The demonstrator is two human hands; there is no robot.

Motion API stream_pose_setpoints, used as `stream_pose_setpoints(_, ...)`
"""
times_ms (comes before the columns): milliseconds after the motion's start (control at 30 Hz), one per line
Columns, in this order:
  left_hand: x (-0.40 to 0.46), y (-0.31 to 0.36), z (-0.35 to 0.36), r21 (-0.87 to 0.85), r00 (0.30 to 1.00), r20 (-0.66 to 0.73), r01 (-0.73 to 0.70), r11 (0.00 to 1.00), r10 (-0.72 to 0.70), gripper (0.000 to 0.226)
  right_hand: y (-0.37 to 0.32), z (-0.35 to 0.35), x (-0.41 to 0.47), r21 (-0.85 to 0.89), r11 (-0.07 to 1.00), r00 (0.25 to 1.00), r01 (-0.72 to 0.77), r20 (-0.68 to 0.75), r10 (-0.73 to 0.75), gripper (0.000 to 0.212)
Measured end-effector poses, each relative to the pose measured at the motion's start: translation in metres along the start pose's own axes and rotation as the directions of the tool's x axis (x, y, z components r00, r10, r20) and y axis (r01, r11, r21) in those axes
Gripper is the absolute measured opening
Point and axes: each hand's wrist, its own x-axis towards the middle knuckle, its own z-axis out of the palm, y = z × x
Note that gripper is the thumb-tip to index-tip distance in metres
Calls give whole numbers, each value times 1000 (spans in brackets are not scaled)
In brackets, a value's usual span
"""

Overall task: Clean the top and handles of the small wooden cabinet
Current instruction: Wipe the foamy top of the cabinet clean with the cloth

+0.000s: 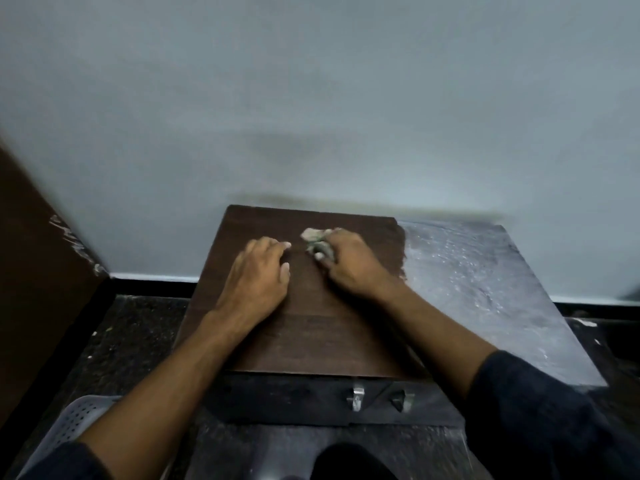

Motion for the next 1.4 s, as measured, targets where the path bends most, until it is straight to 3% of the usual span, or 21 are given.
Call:
stream_pose_setpoints(133,9,8,4,28,1000,7,4,1000,-4,39,3,-1,-25,31,992,988,122,88,-124,9)
stream_pose_setpoints(300,-7,3,-3,-10,1000,10,-3,1000,3,39,68,-37,18,-82,981,985,-175,-12,174,11)
stream_pose_setpoints(467,-22,-9,-12,-22,999,-13,49,999,-49,36,59,-32,27,-137,960,970,-243,-37,240,13)
stream_pose_setpoints(600,-22,-2,-11,-74,997,-30,65,995,-68,33,7,-12,-33,18,998,998,-66,1,66,13)
stream_pose_setpoints(767,-31,11,-6,-97,998,-46,36,995,-41,29,-46,12,-108,84,973,961,213,161,-224,42)
stream_pose_setpoints(833,-38,14,-6,-102,999,-28,40,994,-43,29,-36,4,-97,62,979,962,195,184,-203,44)
stream_pose_setpoints(933,-51,15,-9,-105,998,-36,39,994,-43,29,-7,-11,-57,39,998,995,56,78,-59,15)
stream_pose_setpoints(1067,-61,11,-15,-117,994,-45,90,989,-96,28,-7,-4,-30,-34,999,1000,-29,-3,29,13)
stream_pose_setpoints(1167,-59,9,-16,-143,990,-66,114,983,-124,27,-43,9,-66,79,993,996,92,-7,-92,10)
stream_pose_setpoints(1267,-56,8,-14,-166,988,-85,112,980,-127,26,-70,21,-114,124,918,919,377,76,-388,20)
stream_pose_setpoints(1333,-54,8,-11,-151,990,-84,95,984,-109,25,-63,21,-114,140,904,894,404,146,-423,32)
stream_pose_setpoints(1400,-52,7,-10,-129,993,-72,84,988,-94,26,-48,15,-92,130,922,911,366,154,-383,27)
